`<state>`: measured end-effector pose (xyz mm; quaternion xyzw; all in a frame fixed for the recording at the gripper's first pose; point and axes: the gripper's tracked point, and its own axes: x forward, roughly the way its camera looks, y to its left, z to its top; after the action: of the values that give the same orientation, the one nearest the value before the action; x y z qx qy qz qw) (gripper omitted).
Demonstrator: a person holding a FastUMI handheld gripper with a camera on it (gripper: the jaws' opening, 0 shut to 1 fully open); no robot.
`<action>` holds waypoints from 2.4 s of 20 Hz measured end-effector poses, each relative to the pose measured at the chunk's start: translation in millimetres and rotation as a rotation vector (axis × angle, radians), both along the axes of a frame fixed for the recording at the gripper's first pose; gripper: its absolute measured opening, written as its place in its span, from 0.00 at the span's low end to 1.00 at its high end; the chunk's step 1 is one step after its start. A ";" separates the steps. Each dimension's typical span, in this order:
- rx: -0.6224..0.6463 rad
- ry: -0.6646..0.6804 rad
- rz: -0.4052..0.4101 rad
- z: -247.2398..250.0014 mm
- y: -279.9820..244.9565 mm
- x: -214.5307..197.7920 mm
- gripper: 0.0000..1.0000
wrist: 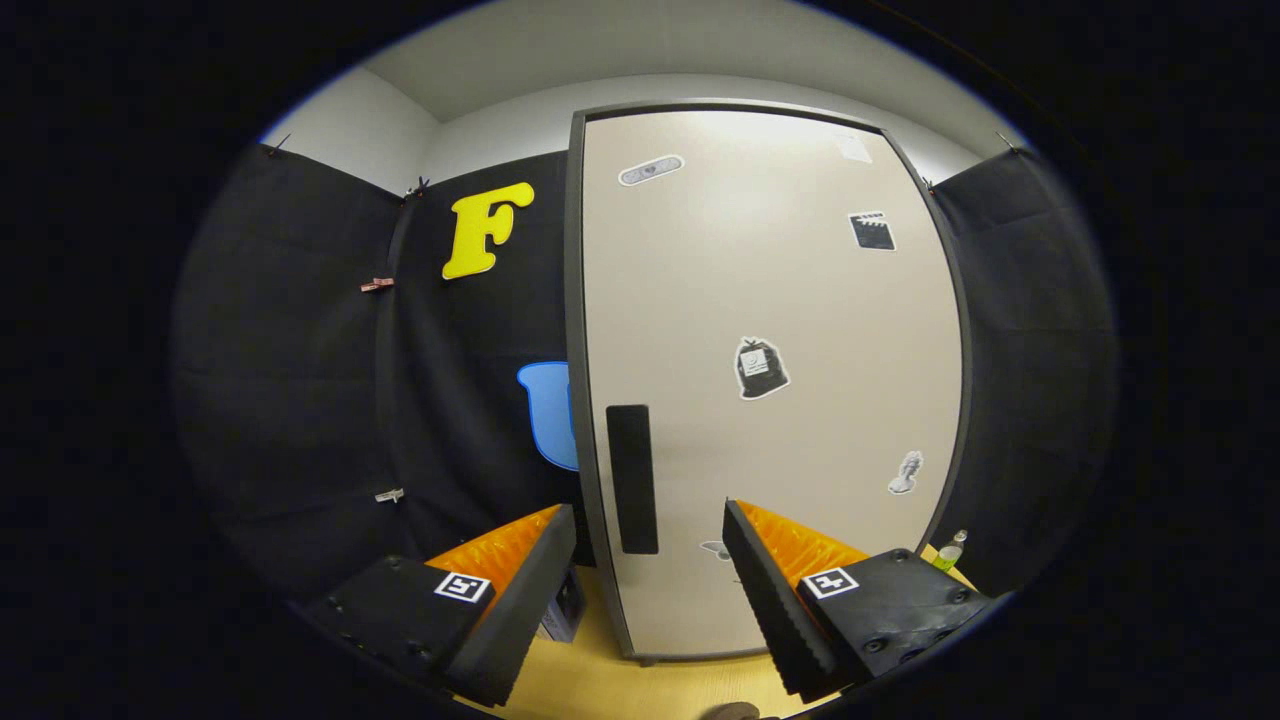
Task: Open the shoe cabinet door, grab the shoes and put them into the shoe cabinet, then close the shoe cabinet door.
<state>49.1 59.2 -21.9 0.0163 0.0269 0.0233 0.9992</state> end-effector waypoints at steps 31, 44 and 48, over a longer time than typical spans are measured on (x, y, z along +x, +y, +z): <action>-0.051 0.022 -0.136 -15.1 5.6 68.4 0.24; -0.024 0.036 -0.035 4.4 -4.6 -11.0 0.23; -0.028 0.048 0.025 4.2 -18.3 -24.4 0.23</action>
<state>24.7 40.9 -17.7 0.0026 0.0514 0.0348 0.9981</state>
